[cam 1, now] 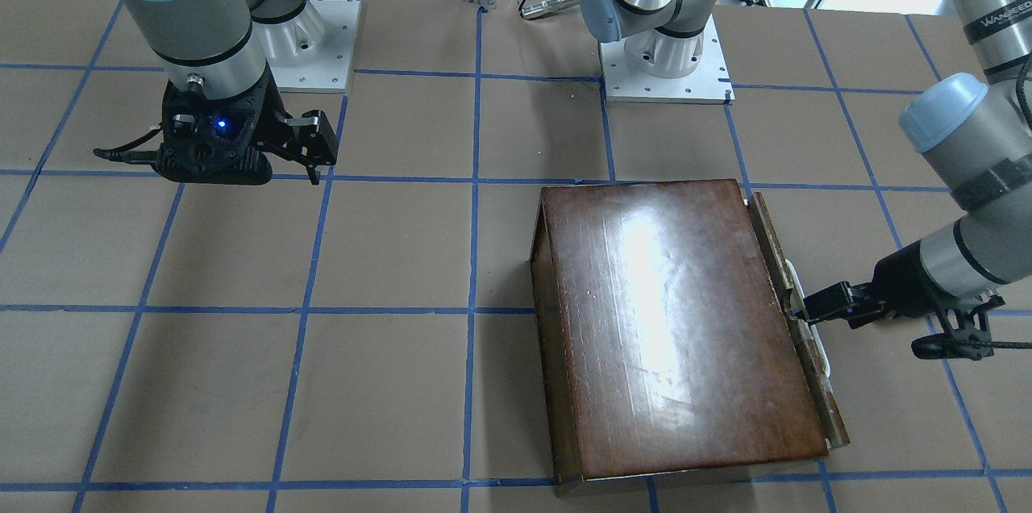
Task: Open drawer and put corn inside
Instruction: 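Pull the drawer outward from the cabinet with the left gripper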
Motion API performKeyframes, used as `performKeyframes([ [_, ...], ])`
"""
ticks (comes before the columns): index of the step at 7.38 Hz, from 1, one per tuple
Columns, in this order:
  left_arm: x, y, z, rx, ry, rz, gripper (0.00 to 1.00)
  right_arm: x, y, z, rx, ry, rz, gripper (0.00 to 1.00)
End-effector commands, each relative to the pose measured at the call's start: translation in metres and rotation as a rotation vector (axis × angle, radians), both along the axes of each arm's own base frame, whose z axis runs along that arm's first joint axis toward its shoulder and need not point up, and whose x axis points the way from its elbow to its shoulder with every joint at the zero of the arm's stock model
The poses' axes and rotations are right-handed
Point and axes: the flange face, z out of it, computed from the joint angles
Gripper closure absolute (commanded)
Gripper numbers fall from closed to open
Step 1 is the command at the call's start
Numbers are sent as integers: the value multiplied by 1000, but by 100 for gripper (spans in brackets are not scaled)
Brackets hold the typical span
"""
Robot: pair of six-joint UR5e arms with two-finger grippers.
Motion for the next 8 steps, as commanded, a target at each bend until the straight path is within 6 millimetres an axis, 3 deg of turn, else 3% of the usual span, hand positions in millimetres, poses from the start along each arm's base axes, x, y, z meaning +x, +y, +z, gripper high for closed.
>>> performKeyframes([
  [1, 17, 3, 1, -8, -3, 3, 0, 0, 0, 0, 0, 0, 0, 0],
  [3, 36, 9, 1, 10, -50, 8, 0, 0, 0, 0, 0, 2, 0, 0],
  [7, 42, 10, 3, 3, -55, -11, 0, 0, 0, 0, 0, 0, 0, 0],
  [8, 54, 13, 4, 0, -55, 9, 0, 0, 0, 0, -2, 0, 0, 0],
])
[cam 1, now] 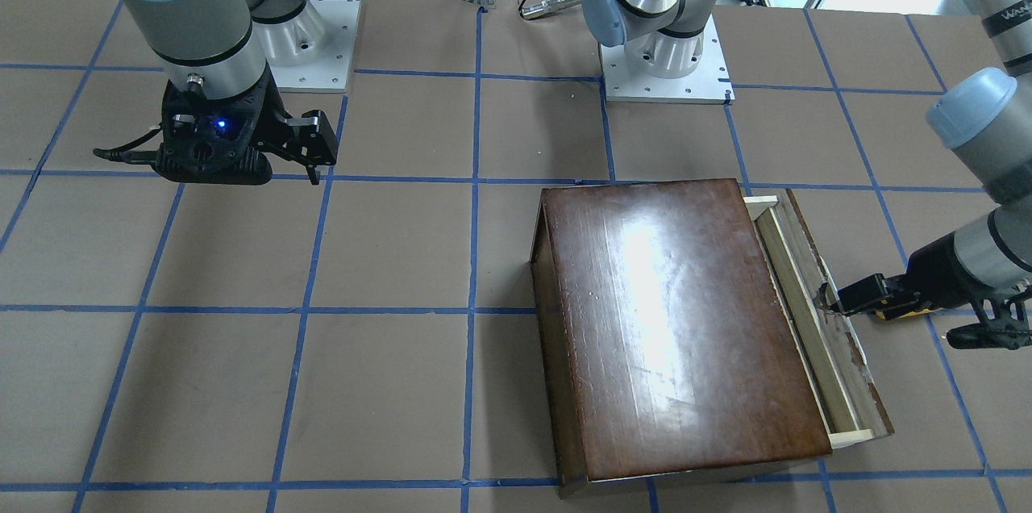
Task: Open drawer and put corn inside
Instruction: 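Pull the drawer outward from the cabinet with the left gripper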
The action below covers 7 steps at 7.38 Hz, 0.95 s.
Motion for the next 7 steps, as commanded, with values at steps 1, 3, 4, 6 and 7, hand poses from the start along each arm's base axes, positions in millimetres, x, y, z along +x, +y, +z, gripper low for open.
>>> performKeyframes([
  [1, 16, 4, 2, -5, -2, 25, 0, 0, 0, 0, 1, 0, 0, 0],
  [3, 20, 6, 2, -10, -3, -1, 0, 0, 0, 0, 1, 0, 0, 0],
  [4, 27, 8, 2, -13, -3, -2, 0, 0, 0, 0, 1, 0, 0, 0],
  [6, 31, 9, 3, -18, -4, -15, 0, 0, 0, 0, -1, 0, 0, 0],
  [7, 32, 9, 4, -22, -7, -23, 0, 0, 0, 0, 1, 0, 0, 0],
])
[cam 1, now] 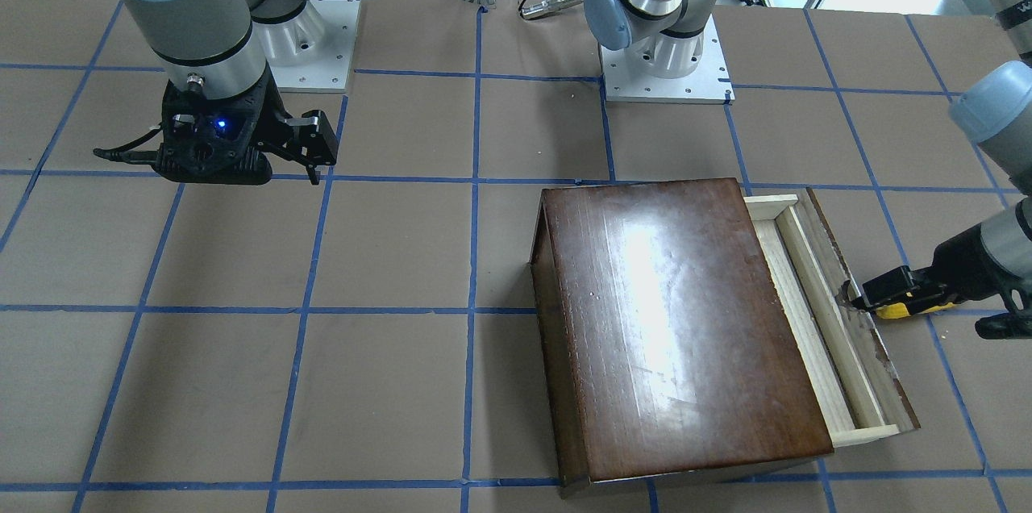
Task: Open drawer and put corn inside
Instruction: 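Release the handle and move the left gripper over the yellow corn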
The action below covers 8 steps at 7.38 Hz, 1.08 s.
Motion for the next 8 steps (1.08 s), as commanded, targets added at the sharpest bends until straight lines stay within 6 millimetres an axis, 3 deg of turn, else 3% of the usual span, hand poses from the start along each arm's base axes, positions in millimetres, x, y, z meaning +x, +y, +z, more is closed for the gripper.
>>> performKeyframes([
  [1, 3, -2, 5, -10, -6, -16, 0, 0, 0, 0, 1, 0, 0, 0],
  [3, 7, -2, 8, -5, -32, -29, 0, 0, 0, 0, 1, 0, 0, 0],
  [4, 19, 2, 9, -6, -33, -11, 0, 0, 0, 0, 1, 0, 0, 0],
  [7, 21, 9, 31, -29, -49, -16, 0, 0, 0, 0, -1, 0, 0, 0],
  [8, 29, 17, 35, -32, -74, -111, 0, 0, 0, 0, 1, 0, 0, 0],
])
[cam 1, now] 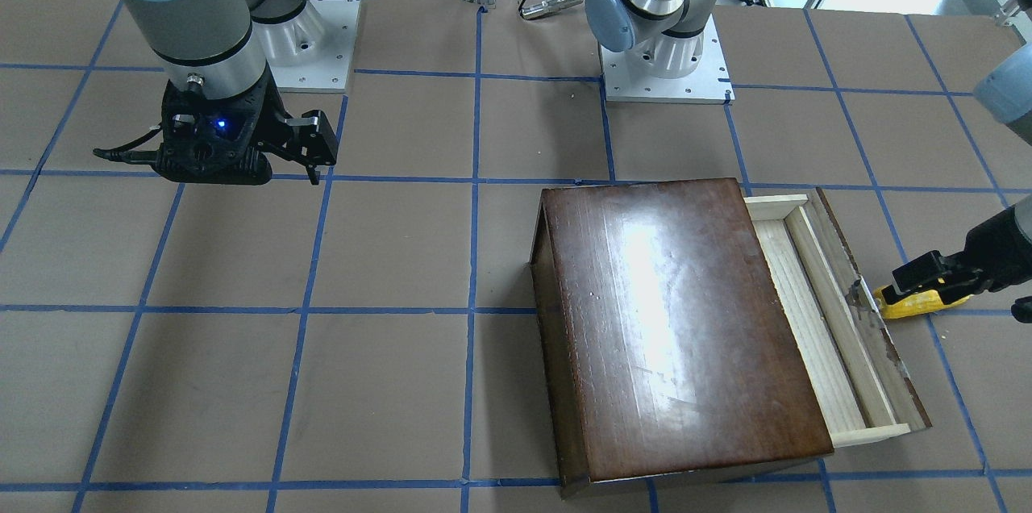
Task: Open drawer and put corn inside
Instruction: 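Release the handle and move the left gripper over the yellow corn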
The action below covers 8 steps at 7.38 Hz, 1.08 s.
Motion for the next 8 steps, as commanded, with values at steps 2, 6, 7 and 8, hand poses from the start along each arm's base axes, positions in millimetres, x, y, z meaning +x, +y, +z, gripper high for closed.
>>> performKeyframes([
  [2, 37, 25, 0, 24, -82, -301, 0, 0, 0, 0, 1, 0, 0, 0],
  [6, 70, 37, -23, 45, -85, -642, 0, 0, 0, 0, 1, 1, 0, 0],
  [7, 72, 36, -33, 45, -71, -705, 0, 0, 0, 0, 1, 1, 0, 0],
  [8, 74, 36, -38, 43, -61, -771, 0, 0, 0, 0, 1, 1, 0, 0],
])
